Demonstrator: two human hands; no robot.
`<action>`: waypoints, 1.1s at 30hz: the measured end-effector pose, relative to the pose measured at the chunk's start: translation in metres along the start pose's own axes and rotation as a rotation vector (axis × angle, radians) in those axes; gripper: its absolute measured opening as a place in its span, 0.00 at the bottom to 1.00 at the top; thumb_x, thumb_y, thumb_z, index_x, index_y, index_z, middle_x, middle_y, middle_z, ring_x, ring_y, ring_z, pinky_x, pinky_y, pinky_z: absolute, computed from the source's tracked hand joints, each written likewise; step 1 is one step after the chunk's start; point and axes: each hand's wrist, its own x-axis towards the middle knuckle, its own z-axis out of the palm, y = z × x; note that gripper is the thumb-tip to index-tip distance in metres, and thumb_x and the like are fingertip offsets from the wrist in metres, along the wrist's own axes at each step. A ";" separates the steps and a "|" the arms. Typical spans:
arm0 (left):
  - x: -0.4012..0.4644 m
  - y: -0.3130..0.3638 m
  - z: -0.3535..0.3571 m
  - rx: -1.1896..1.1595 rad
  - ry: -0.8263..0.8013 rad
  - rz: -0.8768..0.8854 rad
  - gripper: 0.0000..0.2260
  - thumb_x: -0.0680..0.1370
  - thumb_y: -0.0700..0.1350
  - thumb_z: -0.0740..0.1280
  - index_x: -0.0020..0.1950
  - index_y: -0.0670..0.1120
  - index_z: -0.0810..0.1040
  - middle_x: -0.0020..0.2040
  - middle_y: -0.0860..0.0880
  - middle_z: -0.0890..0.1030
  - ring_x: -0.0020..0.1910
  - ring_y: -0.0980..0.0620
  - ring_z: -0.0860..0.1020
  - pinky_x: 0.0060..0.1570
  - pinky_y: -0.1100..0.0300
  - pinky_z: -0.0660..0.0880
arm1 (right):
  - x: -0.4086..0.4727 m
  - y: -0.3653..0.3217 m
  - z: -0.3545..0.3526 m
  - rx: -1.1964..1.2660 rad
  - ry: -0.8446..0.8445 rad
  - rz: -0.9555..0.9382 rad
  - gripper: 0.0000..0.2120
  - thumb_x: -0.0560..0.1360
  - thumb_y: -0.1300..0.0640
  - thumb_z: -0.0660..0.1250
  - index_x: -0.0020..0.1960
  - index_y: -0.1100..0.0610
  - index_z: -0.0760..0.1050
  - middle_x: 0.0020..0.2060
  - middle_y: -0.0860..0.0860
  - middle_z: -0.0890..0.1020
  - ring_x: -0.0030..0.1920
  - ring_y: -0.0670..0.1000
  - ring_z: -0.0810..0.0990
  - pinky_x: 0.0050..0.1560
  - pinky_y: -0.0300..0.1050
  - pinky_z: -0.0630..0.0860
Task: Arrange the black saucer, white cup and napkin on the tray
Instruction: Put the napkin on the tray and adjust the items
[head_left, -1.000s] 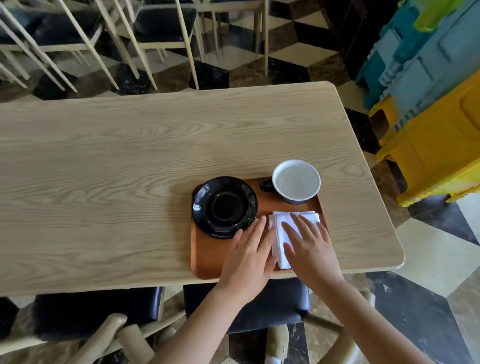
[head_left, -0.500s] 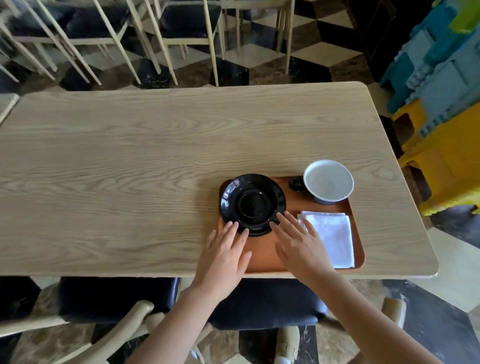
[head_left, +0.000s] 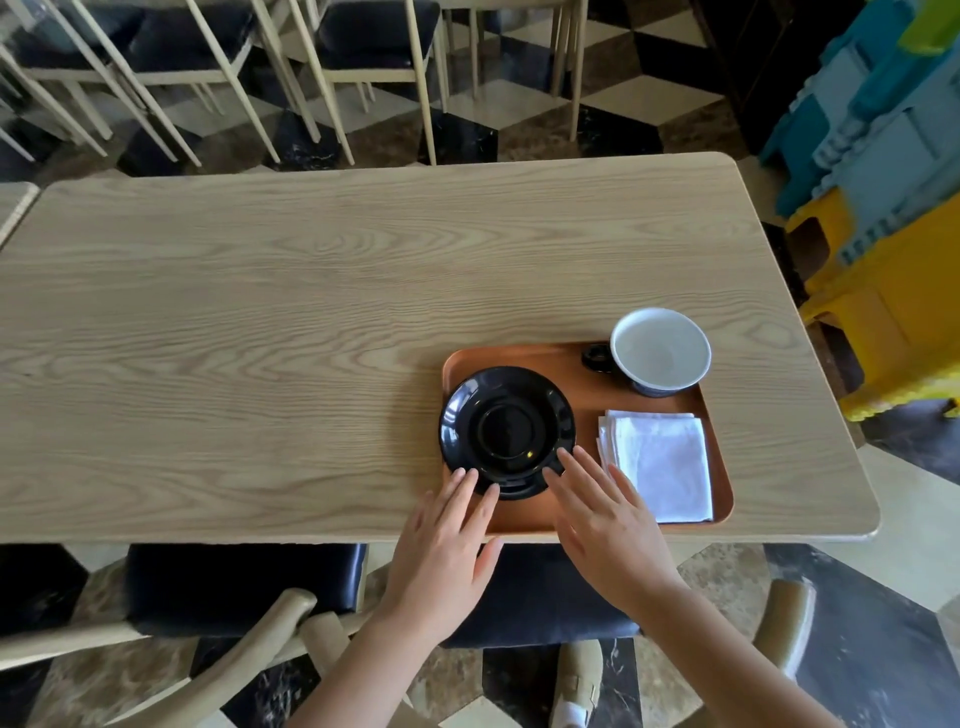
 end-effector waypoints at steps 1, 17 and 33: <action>0.000 0.000 0.001 -0.002 -0.001 -0.002 0.21 0.76 0.50 0.64 0.68 0.45 0.70 0.68 0.42 0.72 0.69 0.45 0.68 0.62 0.47 0.72 | 0.000 0.000 0.000 0.002 -0.001 0.002 0.22 0.71 0.57 0.69 0.64 0.57 0.73 0.64 0.57 0.76 0.67 0.58 0.70 0.63 0.59 0.69; 0.119 0.022 -0.041 0.071 0.178 0.126 0.22 0.77 0.51 0.61 0.68 0.43 0.69 0.65 0.42 0.75 0.66 0.45 0.71 0.65 0.44 0.65 | 0.056 0.062 -0.058 -0.022 0.248 0.200 0.17 0.70 0.59 0.70 0.58 0.61 0.76 0.60 0.62 0.78 0.62 0.61 0.75 0.61 0.63 0.70; 0.218 0.081 -0.019 -0.250 0.032 -0.165 0.09 0.72 0.52 0.65 0.46 0.47 0.75 0.40 0.49 0.79 0.42 0.44 0.78 0.33 0.58 0.67 | 0.089 0.143 -0.060 0.498 0.043 0.617 0.28 0.72 0.64 0.58 0.70 0.54 0.60 0.62 0.61 0.74 0.57 0.62 0.75 0.50 0.49 0.72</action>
